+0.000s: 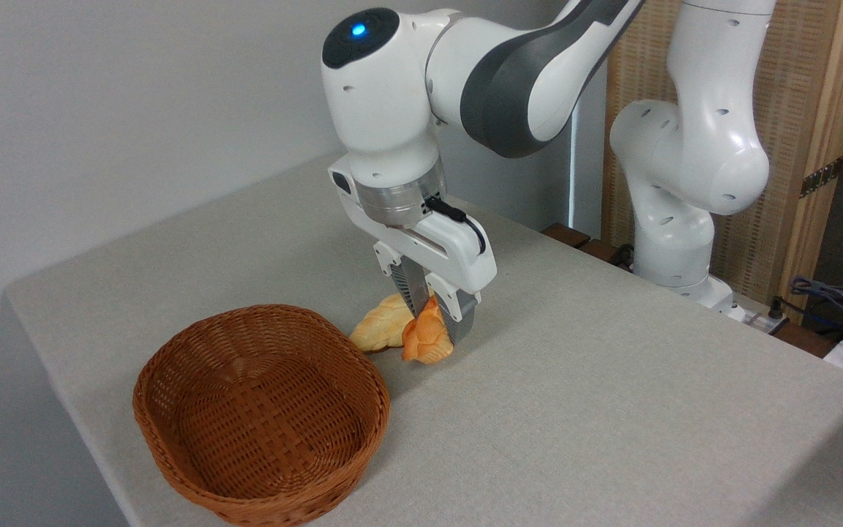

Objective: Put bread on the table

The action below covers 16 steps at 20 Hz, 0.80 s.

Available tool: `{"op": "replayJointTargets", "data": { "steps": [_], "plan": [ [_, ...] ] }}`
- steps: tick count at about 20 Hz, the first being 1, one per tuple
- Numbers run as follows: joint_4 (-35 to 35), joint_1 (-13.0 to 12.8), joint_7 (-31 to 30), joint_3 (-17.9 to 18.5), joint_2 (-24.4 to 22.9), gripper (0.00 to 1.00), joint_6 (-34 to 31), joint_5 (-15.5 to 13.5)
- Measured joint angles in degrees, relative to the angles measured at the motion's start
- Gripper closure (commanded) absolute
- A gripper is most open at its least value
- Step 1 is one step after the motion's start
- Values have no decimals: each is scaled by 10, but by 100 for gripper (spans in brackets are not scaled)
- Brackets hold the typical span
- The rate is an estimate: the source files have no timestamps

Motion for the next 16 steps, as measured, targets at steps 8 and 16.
{"op": "replayJointTargets", "data": {
  "steps": [8,16],
  "plan": [
    [-6,-6,0,-3,5,0,1,0],
    [40,-7,2,-5,3,0,60,0]
  ]
}}
